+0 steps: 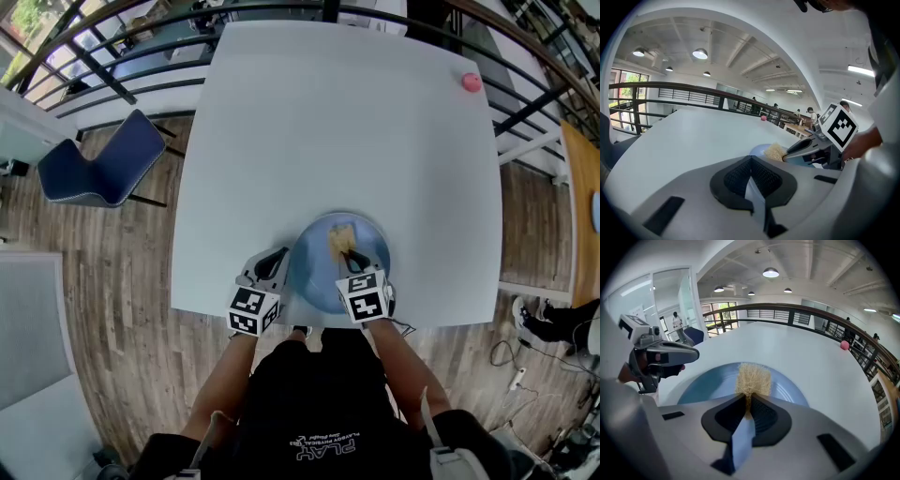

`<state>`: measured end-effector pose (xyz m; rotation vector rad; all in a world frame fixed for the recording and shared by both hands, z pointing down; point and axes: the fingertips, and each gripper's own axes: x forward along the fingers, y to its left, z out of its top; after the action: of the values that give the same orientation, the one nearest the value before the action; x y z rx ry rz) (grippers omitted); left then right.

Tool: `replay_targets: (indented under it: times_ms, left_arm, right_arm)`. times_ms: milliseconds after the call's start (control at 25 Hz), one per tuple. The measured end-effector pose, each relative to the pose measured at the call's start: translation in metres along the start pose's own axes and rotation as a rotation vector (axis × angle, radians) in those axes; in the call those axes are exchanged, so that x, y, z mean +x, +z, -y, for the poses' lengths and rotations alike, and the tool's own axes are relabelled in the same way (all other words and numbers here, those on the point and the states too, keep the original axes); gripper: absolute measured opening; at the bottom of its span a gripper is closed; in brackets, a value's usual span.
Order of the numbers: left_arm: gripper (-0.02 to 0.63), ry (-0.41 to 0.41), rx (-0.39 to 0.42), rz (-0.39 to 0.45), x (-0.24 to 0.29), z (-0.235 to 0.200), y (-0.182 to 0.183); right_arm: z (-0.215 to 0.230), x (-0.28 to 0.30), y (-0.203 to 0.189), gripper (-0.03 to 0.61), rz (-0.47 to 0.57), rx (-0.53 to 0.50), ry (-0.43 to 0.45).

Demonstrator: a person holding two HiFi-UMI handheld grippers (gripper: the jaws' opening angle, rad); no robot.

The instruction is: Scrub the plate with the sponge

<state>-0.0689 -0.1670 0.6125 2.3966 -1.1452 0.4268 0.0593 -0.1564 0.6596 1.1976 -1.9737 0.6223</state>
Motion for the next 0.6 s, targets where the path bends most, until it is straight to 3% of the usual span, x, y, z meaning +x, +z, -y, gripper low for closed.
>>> replay_targets:
  times_ms: [320, 600]
  left_arm:
    - [0.012, 0.009, 0.005, -0.012, -0.018, -0.011, -0.005]
    - [0.012, 0.033, -0.013, -0.012, -0.024, -0.016, -0.015]
  right_arm:
    - [-0.066, -0.002, 0.007, 0.044, -0.015, -0.090, 0.113]
    - [-0.081, 0.005, -0.007, 0.044, -0.071, -0.078, 0.164]
